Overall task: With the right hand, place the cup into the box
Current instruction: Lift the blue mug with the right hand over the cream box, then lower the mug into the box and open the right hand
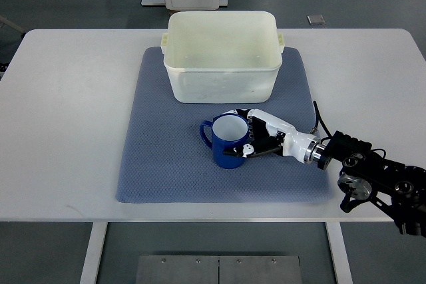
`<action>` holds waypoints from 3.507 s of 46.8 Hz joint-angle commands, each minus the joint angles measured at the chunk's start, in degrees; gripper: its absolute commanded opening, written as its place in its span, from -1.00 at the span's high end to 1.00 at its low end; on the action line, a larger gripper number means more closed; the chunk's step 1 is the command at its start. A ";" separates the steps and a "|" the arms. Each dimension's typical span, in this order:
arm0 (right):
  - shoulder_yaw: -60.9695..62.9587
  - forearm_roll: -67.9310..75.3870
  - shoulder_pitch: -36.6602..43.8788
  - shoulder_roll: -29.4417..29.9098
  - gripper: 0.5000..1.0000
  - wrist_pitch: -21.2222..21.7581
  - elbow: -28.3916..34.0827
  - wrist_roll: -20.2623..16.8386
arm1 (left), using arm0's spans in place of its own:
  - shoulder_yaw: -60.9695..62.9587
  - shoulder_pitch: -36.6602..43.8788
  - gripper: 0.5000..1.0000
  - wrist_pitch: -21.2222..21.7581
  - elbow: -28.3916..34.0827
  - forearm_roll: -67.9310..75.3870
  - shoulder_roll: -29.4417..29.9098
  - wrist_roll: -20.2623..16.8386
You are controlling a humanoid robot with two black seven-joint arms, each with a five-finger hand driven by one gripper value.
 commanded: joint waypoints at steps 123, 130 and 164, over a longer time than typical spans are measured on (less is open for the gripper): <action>-3.80 17.56 24.48 8.25 1.00 -13.47 -17.79 -12.25 | 0.00 0.02 -1.00 0.00 0.00 0.00 0.00 -0.01; -3.72 17.56 24.30 8.34 1.00 -13.74 -17.79 -12.16 | 0.00 0.02 -1.00 0.00 0.00 0.00 0.00 -0.01; -3.54 17.82 23.42 8.43 -0.96 -13.04 -16.91 -11.02 | 0.00 0.02 -1.00 0.00 0.00 0.00 0.00 -0.01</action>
